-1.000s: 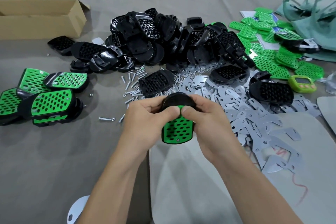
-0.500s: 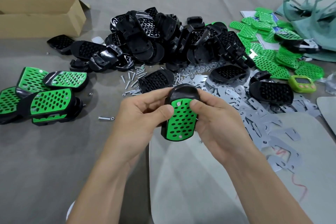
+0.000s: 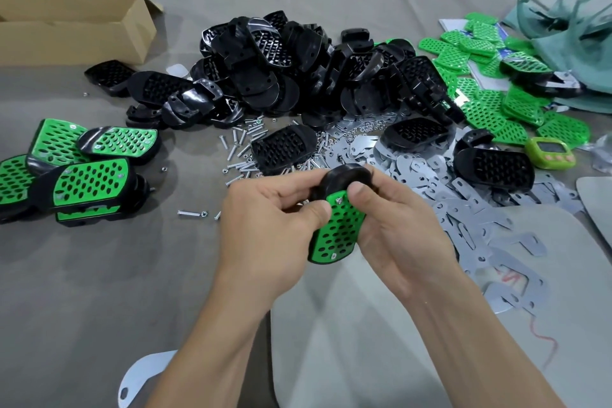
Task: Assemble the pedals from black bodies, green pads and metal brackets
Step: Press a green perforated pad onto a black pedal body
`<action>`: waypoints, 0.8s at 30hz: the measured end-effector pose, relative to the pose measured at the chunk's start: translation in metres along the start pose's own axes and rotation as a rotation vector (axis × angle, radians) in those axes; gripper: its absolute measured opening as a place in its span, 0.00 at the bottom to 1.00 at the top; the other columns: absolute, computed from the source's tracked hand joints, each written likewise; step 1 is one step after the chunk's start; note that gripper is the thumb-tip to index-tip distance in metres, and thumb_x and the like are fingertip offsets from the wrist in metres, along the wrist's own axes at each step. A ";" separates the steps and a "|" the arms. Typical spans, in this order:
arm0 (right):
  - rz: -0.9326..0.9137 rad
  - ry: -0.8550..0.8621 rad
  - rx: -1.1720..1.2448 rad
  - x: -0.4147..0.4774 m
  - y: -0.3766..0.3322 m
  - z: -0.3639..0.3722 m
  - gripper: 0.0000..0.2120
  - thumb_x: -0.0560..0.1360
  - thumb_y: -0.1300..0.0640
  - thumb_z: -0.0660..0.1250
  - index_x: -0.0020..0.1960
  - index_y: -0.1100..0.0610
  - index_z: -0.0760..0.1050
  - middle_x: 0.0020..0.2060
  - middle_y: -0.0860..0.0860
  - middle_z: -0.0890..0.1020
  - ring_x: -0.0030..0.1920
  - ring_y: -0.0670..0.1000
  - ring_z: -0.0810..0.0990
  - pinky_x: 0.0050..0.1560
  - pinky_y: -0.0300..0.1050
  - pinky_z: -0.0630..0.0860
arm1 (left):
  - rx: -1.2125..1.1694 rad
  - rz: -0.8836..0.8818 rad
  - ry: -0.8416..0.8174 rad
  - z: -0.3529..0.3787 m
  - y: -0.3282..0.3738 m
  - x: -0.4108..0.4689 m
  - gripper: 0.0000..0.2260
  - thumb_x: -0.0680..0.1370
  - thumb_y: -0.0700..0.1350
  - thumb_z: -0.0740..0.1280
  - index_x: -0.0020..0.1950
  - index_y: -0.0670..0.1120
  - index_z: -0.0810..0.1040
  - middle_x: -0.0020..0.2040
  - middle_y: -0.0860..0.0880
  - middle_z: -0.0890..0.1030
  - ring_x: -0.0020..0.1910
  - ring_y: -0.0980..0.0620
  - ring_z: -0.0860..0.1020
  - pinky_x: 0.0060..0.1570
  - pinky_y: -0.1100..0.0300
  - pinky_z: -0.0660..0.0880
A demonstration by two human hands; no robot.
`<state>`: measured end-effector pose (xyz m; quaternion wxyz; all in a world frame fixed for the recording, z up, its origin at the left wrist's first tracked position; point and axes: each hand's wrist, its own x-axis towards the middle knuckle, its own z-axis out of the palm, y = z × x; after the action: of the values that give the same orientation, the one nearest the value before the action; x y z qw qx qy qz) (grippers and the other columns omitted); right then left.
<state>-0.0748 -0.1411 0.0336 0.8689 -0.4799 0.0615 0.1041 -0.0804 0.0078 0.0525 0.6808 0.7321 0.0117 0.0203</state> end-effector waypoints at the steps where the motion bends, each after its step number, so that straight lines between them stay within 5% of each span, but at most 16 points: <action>1: 0.003 0.007 0.005 0.000 0.000 0.000 0.19 0.74 0.60 0.67 0.60 0.72 0.74 0.51 0.64 0.80 0.54 0.63 0.79 0.63 0.65 0.75 | -0.010 -0.009 -0.005 -0.001 -0.001 0.000 0.19 0.68 0.36 0.72 0.50 0.58 0.88 0.46 0.55 0.88 0.49 0.55 0.87 0.55 0.48 0.83; 5: 0.030 0.074 0.044 0.001 0.000 0.004 0.19 0.73 0.61 0.67 0.60 0.71 0.75 0.50 0.63 0.82 0.53 0.62 0.80 0.61 0.64 0.77 | -0.053 -0.075 -0.117 -0.004 -0.002 0.008 0.18 0.69 0.40 0.71 0.56 0.53 0.88 0.50 0.52 0.88 0.53 0.51 0.86 0.58 0.46 0.81; 8: 0.030 0.141 0.169 0.007 0.000 0.010 0.17 0.72 0.59 0.67 0.58 0.65 0.79 0.52 0.61 0.84 0.58 0.63 0.82 0.68 0.66 0.73 | 0.044 -0.056 -0.069 -0.002 -0.005 0.013 0.14 0.71 0.49 0.73 0.55 0.60 0.85 0.49 0.55 0.88 0.52 0.56 0.85 0.57 0.51 0.80; 11: 0.015 0.135 0.244 0.011 -0.002 0.012 0.11 0.77 0.60 0.65 0.57 0.62 0.80 0.54 0.61 0.84 0.60 0.62 0.81 0.69 0.65 0.72 | 0.249 0.043 -0.061 0.002 -0.010 0.007 0.13 0.72 0.60 0.68 0.50 0.55 0.84 0.37 0.55 0.83 0.38 0.54 0.79 0.42 0.53 0.79; 13: 0.015 0.078 0.148 0.010 -0.004 0.008 0.10 0.79 0.61 0.64 0.58 0.62 0.79 0.54 0.59 0.83 0.58 0.60 0.79 0.65 0.59 0.73 | 0.339 0.118 0.023 0.002 -0.012 0.003 0.10 0.73 0.58 0.67 0.51 0.59 0.83 0.33 0.55 0.79 0.32 0.57 0.73 0.34 0.53 0.74; 15: -0.018 0.030 -0.045 0.009 -0.010 0.001 0.12 0.75 0.61 0.66 0.58 0.60 0.79 0.52 0.56 0.83 0.55 0.57 0.77 0.59 0.56 0.69 | 0.363 0.159 0.056 -0.001 -0.009 -0.002 0.09 0.74 0.54 0.69 0.53 0.64 0.81 0.36 0.58 0.82 0.35 0.56 0.77 0.37 0.54 0.76; 20: -0.213 -0.159 -0.426 0.010 -0.029 -0.006 0.14 0.72 0.64 0.71 0.57 0.56 0.82 0.47 0.56 0.83 0.49 0.54 0.79 0.51 0.47 0.75 | 0.578 0.272 0.057 -0.006 0.002 -0.006 0.06 0.76 0.52 0.67 0.51 0.58 0.81 0.40 0.59 0.79 0.39 0.57 0.75 0.36 0.62 0.69; 24: -0.270 -0.149 -0.552 0.009 -0.033 -0.003 0.16 0.69 0.68 0.71 0.55 0.55 0.84 0.47 0.60 0.85 0.45 0.64 0.80 0.46 0.61 0.78 | 0.631 0.294 0.049 -0.003 0.010 -0.008 0.04 0.77 0.51 0.65 0.47 0.56 0.80 0.41 0.58 0.76 0.42 0.55 0.74 0.38 0.55 0.70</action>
<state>-0.0582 -0.1597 0.0573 0.7138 -0.6927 -0.0973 0.0355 -0.0891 0.0094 0.0623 0.4103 0.8996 -0.0718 0.1312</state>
